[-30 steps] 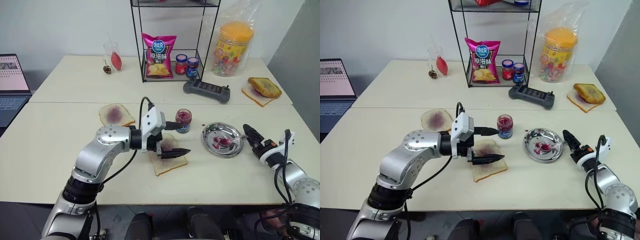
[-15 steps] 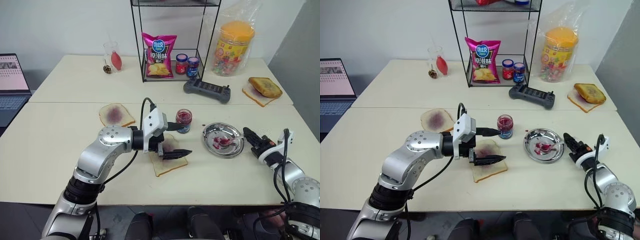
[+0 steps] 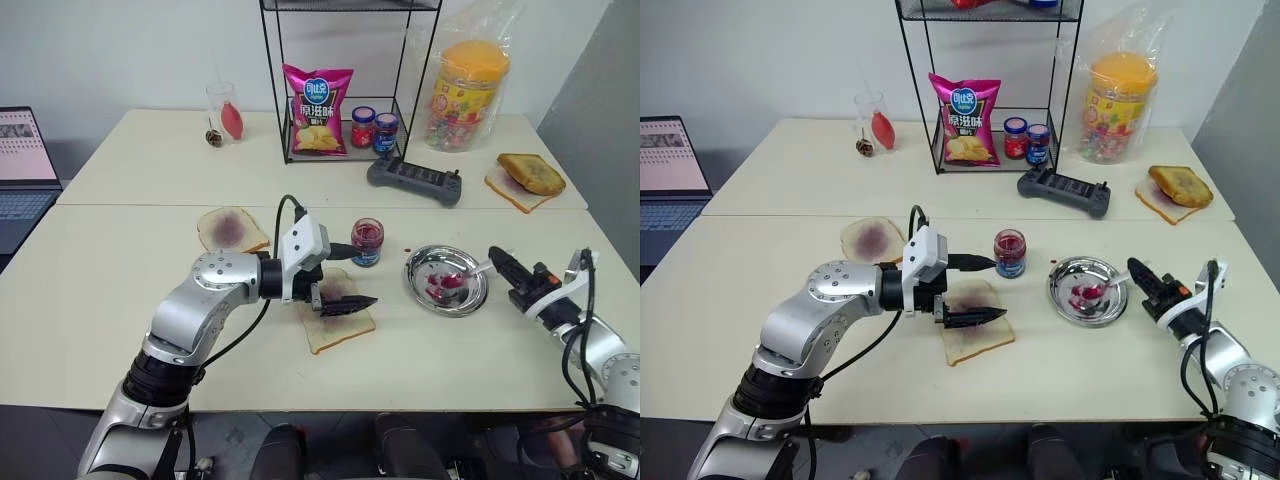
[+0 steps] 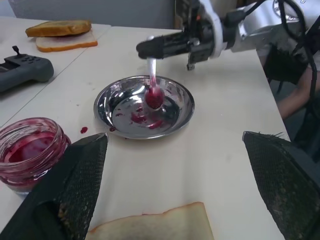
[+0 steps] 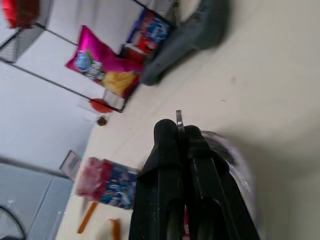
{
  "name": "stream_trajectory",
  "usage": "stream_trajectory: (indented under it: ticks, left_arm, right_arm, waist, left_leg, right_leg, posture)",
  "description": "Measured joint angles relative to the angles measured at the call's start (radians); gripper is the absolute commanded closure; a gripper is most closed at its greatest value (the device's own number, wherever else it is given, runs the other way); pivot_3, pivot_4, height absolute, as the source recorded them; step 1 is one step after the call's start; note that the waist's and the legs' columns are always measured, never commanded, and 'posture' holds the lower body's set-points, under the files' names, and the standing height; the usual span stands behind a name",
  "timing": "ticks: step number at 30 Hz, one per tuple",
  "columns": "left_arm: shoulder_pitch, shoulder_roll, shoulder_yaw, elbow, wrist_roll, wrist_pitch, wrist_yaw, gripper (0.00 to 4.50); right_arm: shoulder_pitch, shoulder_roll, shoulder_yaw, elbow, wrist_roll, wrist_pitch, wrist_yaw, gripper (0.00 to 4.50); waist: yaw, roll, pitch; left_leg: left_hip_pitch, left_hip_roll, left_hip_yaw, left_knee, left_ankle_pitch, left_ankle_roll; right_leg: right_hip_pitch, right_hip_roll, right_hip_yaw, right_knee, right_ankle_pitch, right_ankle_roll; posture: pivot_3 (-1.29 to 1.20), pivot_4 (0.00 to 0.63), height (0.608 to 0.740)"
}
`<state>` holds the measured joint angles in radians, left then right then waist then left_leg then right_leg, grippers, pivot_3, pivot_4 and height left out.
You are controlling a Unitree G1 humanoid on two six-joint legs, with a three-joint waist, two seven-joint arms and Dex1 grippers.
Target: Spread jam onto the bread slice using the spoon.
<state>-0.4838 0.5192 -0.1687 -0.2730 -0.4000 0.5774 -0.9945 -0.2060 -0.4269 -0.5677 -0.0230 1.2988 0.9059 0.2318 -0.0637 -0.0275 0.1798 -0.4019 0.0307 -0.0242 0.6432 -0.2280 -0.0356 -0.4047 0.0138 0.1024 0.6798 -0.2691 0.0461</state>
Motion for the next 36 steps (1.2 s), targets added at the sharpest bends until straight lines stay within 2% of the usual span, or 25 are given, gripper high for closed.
stream_trajectory:
  ticks: [6,13,17,27,36]
  left_arm:
    - [0.136,0.016,0.068,0.006,-0.014,-0.019,0.03,0.0]
    - [0.301,0.045,0.145,-0.08,-0.054,-0.01,0.077,0.0]
    - [0.345,0.043,0.181,-0.121,-0.066,-0.005,0.13,0.0]
    - [0.367,0.005,0.179,-0.185,-0.083,0.014,0.224,0.0]
    - [0.372,0.006,0.177,-0.193,-0.092,0.026,0.246,0.0]
  right_arm:
    - [-0.199,-0.021,0.069,-0.14,0.103,0.032,-0.097,4.48]
    - [-0.375,0.039,0.212,-0.104,0.032,0.01,-0.145,4.48]
    - [-0.444,0.036,0.31,-0.068,-0.104,-0.025,-0.092,4.48]
    - [-0.456,0.044,0.442,0.044,-0.371,-0.127,0.067,4.48]
    - [-0.481,0.057,0.592,0.079,-0.654,-0.309,0.187,4.48]
  waist:
    - [-0.02,0.002,0.002]
    - [-0.019,0.003,0.003]
    - [-0.011,0.003,0.003]
    - [-0.01,0.003,0.004]
    - [-0.017,0.003,0.004]
  left_leg:
    - [0.0,0.001,-0.001,-0.001,0.0,0.0]
    - [-0.002,0.001,-0.001,-0.003,0.0,0.0]
    - [-0.003,0.001,-0.002,-0.003,0.0,0.0]
    - [-0.005,0.001,-0.001,-0.003,0.0,0.0]
    - [-0.005,0.0,-0.001,-0.003,0.0,0.0]
  right_leg:
    - [0.0,0.0,-0.001,0.0,0.0,-0.001]
    - [-0.002,0.0,-0.002,-0.002,-0.001,-0.001]
    - [-0.003,-0.001,-0.003,-0.002,-0.002,-0.001]
    - [-0.005,-0.001,-0.003,-0.003,-0.001,-0.001]
    - [-0.005,-0.001,-0.003,-0.002,-0.001,-0.001]
  posture:
    - [0.0,0.15,0.74]
    - [0.0,0.15,0.74]
    - [0.0,0.15,0.74]
    - [0.0,0.15,0.74]
    - [0.0,0.15,0.74]
